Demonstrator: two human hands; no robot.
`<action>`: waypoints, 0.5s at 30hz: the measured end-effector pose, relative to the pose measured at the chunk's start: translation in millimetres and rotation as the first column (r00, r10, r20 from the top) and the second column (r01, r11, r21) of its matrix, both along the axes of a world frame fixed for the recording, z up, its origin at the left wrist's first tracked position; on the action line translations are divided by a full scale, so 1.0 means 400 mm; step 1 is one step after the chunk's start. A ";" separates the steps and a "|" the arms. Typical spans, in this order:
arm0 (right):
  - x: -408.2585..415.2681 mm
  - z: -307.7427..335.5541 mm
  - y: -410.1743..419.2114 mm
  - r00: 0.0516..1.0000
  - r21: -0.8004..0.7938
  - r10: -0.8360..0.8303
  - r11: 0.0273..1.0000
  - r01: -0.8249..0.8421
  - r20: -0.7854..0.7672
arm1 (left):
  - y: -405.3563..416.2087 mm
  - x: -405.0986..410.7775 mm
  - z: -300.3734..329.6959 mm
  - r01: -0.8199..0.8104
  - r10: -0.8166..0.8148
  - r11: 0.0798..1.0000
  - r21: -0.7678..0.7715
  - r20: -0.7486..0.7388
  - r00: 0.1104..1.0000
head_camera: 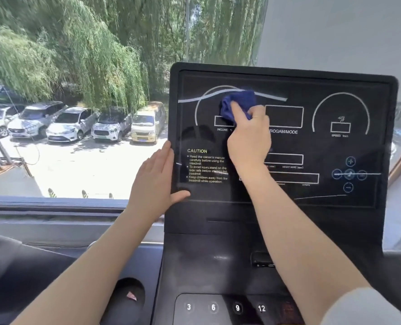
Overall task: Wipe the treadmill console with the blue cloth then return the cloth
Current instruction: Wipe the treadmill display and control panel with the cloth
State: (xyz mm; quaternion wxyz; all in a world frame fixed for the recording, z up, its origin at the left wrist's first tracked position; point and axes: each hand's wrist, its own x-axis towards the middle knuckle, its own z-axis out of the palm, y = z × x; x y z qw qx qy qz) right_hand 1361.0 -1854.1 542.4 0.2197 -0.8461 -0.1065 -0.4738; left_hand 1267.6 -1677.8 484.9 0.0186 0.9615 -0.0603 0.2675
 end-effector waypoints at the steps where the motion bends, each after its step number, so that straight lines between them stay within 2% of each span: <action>1: -0.017 -0.030 0.015 0.998 -0.047 0.049 0.998 -0.047 0.035 | 0.000 0.006 -0.002 0.004 -0.003 1.000 -0.015 0.018 1.000; 4: -0.038 -0.100 0.010 0.981 -0.329 0.178 0.933 -0.143 0.077 | -0.007 0.013 0.006 -0.013 0.015 0.999 -0.049 0.034 0.999; 5: -0.028 -0.086 -0.005 0.978 -0.364 0.190 0.920 -0.145 0.091 | -0.012 0.012 0.012 -0.020 0.022 0.999 -0.044 0.047 0.999; 7: -0.010 -0.028 -0.037 0.989 -0.308 0.121 0.947 -0.089 0.085 | -0.014 0.012 0.020 -0.036 0.037 0.999 -0.029 0.059 0.998; 9: 0.006 0.027 -0.061 0.999 -0.187 0.006 0.982 -0.012 -0.032 | -0.012 0.013 0.030 -0.042 0.043 0.999 -0.022 0.058 0.997; 11: 0.017 0.035 -0.066 0.991 -0.075 -0.036 0.997 0.027 -0.127 | -0.010 0.017 0.040 -0.016 0.017 1.000 -0.019 0.061 0.998; 13: -0.003 0.005 -0.035 0.998 -0.028 -0.010 1.000 0.009 -0.058 | -0.011 0.028 0.050 0.018 -0.017 1.000 -0.023 0.051 0.999; 15: -0.023 -0.053 0.003 0.994 -0.126 0.094 0.988 -0.087 0.050 | -0.010 0.042 0.064 0.049 -0.046 0.998 -0.046 0.063 0.997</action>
